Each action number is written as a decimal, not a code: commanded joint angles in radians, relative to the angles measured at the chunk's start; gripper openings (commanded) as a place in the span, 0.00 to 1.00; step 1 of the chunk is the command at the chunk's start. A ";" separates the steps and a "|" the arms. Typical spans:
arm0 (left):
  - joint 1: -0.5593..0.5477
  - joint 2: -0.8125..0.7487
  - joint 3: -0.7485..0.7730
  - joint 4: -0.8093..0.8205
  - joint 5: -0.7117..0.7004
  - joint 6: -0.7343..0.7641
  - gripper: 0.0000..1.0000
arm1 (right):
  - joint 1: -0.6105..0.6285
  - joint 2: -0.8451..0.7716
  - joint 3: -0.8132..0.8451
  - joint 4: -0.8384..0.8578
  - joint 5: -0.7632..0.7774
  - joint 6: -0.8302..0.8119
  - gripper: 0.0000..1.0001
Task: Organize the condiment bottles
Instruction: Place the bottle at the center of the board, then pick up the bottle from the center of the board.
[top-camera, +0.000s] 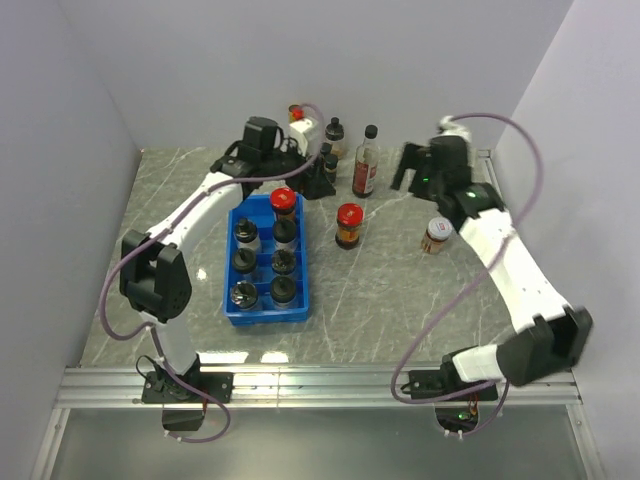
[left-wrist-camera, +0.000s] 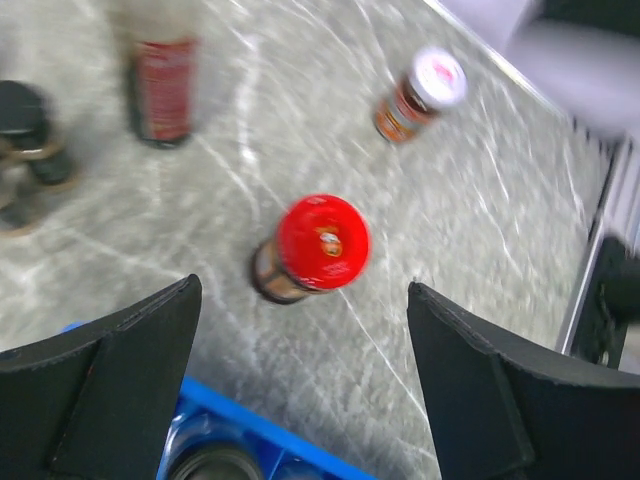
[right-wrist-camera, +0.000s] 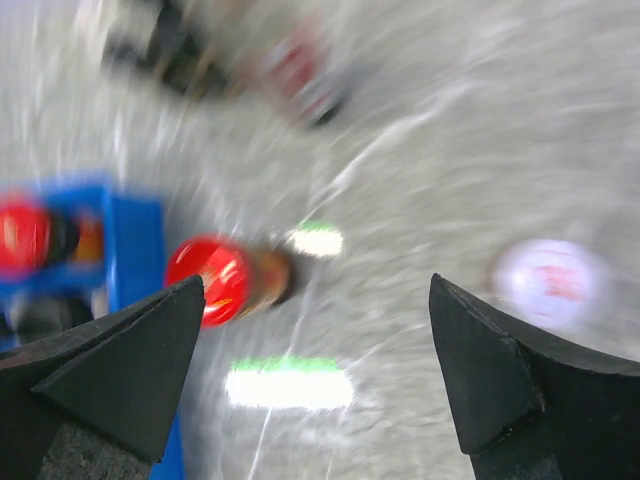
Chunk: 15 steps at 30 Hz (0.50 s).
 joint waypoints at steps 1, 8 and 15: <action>-0.050 0.027 0.045 -0.038 0.054 0.107 0.90 | -0.055 -0.118 -0.020 0.003 0.126 0.068 1.00; -0.171 0.118 0.035 -0.012 -0.050 0.191 0.89 | -0.136 -0.138 -0.017 -0.006 0.119 0.098 1.00; -0.226 0.182 0.001 0.097 -0.249 0.213 0.88 | -0.150 -0.156 -0.039 -0.006 0.093 0.107 1.00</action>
